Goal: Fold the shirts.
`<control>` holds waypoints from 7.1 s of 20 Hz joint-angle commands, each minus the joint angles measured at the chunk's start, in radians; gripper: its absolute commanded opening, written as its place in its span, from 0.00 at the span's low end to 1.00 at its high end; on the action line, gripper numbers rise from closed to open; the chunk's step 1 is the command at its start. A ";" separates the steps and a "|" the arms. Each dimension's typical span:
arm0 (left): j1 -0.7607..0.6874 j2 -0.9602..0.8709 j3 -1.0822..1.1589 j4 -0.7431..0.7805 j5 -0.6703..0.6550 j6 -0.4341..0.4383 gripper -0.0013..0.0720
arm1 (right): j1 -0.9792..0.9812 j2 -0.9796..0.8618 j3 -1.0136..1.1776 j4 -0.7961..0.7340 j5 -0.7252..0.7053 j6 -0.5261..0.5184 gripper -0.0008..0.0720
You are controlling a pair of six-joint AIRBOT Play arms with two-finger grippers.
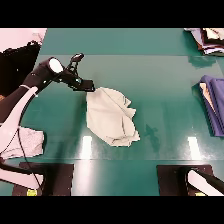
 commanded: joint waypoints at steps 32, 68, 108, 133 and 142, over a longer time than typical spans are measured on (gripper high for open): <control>0.090 0.040 0.226 0.157 -0.195 0.005 0.05 | 0.813 -0.417 -0.756 0.148 -0.536 -0.057 0.22; 0.140 0.769 -0.763 -0.142 -0.174 0.013 0.46 | 0.207 0.236 -1.018 -0.183 -0.241 0.027 0.12; 0.405 0.163 -0.336 -0.225 -0.042 0.093 0.05 | 0.657 -0.369 -0.664 -0.018 -0.295 0.017 0.59; 0.405 0.901 0.480 -0.302 -0.035 0.055 0.05 | 0.271 0.307 0.010 -0.246 -0.331 0.019 0.03; 0.373 0.608 0.504 -0.249 -0.291 0.018 0.05 | 0.214 0.012 0.180 -0.251 -0.034 0.150 0.03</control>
